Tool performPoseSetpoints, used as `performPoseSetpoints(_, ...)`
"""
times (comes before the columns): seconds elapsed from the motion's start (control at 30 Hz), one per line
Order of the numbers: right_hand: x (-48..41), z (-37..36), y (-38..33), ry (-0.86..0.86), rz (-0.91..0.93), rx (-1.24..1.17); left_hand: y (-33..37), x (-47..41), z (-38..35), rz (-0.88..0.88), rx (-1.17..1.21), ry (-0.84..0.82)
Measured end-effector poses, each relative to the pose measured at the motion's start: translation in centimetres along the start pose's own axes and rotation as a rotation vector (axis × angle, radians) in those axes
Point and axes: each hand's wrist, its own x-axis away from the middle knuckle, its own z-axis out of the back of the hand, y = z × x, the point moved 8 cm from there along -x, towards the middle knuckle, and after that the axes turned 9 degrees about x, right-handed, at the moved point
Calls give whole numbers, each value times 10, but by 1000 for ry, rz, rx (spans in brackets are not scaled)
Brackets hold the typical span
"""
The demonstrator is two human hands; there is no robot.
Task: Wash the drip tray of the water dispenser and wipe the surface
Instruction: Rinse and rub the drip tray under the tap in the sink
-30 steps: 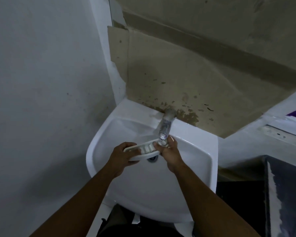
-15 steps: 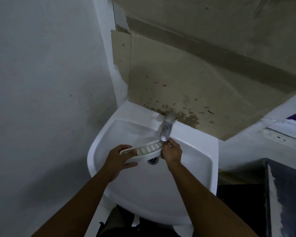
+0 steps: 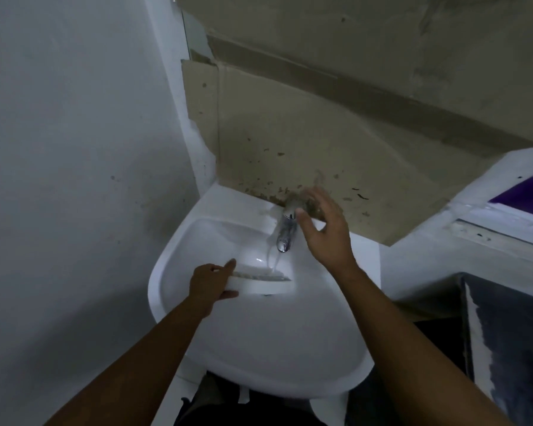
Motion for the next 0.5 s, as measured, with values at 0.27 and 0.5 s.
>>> performPoseSetpoints(0.27,6,-32,-1,-228,216,293,-21,5,-3,260,93,20)
performPoseSetpoints(0.5,12,-39,-3,-233,292,391,-34,7,2,333,11,-69)
